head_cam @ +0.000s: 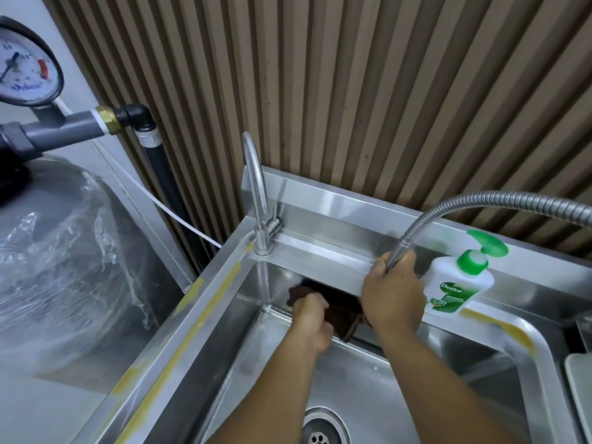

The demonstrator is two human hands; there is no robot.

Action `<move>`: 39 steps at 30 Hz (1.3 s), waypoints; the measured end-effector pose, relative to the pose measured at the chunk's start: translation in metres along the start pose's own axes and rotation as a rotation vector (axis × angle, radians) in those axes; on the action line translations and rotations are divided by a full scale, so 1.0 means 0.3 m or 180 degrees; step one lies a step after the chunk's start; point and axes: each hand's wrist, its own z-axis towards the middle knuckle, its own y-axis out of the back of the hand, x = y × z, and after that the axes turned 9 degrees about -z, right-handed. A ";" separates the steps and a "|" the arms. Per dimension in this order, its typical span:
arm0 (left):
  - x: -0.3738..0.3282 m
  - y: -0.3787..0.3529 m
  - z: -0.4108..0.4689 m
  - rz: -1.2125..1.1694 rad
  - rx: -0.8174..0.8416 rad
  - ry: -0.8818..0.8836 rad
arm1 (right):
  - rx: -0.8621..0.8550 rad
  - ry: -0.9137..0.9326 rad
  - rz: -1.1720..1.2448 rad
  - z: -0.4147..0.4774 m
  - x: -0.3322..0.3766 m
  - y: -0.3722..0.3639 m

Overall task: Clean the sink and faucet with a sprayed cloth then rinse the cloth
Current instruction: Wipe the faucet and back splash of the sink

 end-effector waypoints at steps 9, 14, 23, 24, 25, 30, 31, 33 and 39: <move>-0.205 0.000 -0.005 -0.0053 -0.0024 -0.0420 | 0.0033 -0.0046 -0.0013 0.004 0.002 0.002; -0.170 0.031 0.037 0.0179 -0.0386 -0.0516 | 0.0039 -0.0087 0.0004 0.003 0.004 0.002; -0.287 -0.003 -0.028 0.0053 -0.0356 -0.0625 | 0.0029 -0.0142 -0.0022 0.003 0.007 0.000; -0.277 -0.003 -0.027 0.0110 -0.0337 -0.0605 | 0.0034 -0.0153 -0.0022 0.002 0.006 -0.001; -0.264 -0.003 -0.020 0.0140 -0.0370 -0.0608 | 0.0038 -0.0153 -0.0021 0.001 0.010 0.001; -0.192 0.022 -0.006 0.0069 -0.0501 -0.0328 | 0.0055 -0.0165 -0.0010 -0.006 0.015 0.008; -0.208 0.021 -0.010 0.0055 -0.0472 -0.0320 | 0.0058 -0.0155 -0.0015 -0.005 0.017 0.011; -0.249 0.010 -0.056 0.0079 -0.0419 -0.0397 | 0.0045 -0.0133 -0.0021 -0.004 0.018 0.010; -0.257 -0.079 -0.245 -0.0091 0.0285 -0.0924 | 0.0023 -0.0143 -0.0003 -0.008 0.023 0.017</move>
